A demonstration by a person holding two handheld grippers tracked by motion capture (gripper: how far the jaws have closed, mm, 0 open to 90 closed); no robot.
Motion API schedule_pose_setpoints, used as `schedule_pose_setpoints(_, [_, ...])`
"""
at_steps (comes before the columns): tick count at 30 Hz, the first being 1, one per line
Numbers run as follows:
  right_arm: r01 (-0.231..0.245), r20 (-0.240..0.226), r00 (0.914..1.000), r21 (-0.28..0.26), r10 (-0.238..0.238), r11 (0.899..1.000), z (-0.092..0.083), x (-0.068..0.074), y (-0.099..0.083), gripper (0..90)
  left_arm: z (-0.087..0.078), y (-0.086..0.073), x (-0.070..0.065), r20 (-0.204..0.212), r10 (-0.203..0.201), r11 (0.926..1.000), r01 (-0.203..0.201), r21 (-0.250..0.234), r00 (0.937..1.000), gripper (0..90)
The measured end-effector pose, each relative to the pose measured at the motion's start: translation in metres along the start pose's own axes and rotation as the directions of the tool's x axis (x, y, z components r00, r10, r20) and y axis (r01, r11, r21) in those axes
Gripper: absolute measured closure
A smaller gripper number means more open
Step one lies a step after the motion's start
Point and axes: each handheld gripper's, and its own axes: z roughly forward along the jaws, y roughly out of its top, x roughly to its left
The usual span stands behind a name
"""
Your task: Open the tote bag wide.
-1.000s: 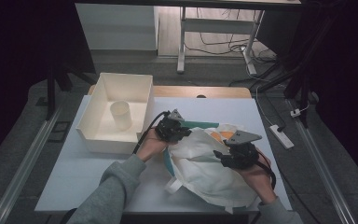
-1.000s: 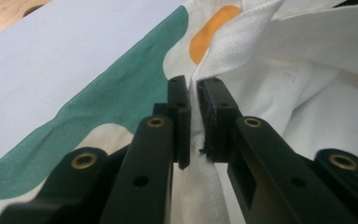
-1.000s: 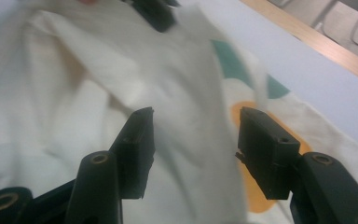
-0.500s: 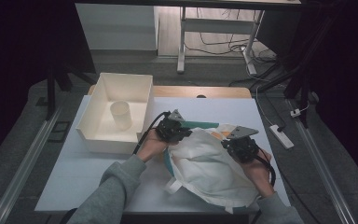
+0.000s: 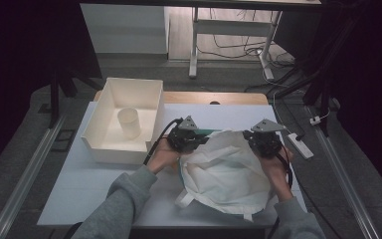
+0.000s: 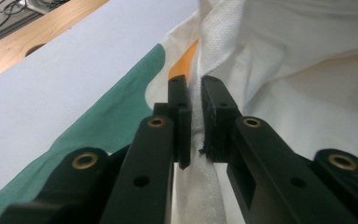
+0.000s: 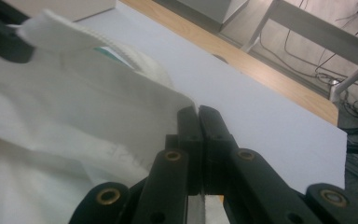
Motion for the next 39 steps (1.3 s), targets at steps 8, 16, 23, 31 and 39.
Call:
schedule_pose_setpoints(8, [-0.015, 0.000, 0.9999, 0.034, 0.015, 0.999, 0.029, -0.014, -0.003, 88.4, 0.012, -0.001, -0.002, -0.031, 0.026, 0.9994, -0.025, 0.022, 0.9992, 82.5])
schedule_pose_setpoints(16, [-0.016, 0.011, 0.9998, 0.057, 0.016, 0.998, 0.047, -0.017, -0.008, 88.3, 0.019, -0.005, 0.003, -0.043, 0.011, 0.9994, -0.009, 0.033, 0.9990, 83.2])
schedule_pose_setpoints(23, [-0.023, 0.001, 0.9997, 0.084, 0.023, 0.996, 0.063, -0.020, -0.013, 88.3, 0.028, -0.011, 0.013, -0.044, -0.022, 0.9978, 0.024, 0.062, 0.9988, 83.5])
schedule_pose_setpoints(31, [-0.020, -0.012, 0.9997, 0.102, 0.022, 0.995, 0.083, -0.021, -0.017, 88.3, 0.038, -0.017, 0.021, -0.068, -0.047, 0.9950, 0.053, 0.085, 0.9965, 83.7])
schedule_pose_setpoints(39, [-0.019, -0.005, 0.9998, 0.098, 0.019, 0.995, 0.089, -0.023, -0.015, 88.3, 0.042, -0.018, 0.023, -0.094, -0.033, 0.9944, 0.042, 0.097, 0.9950, 83.9])
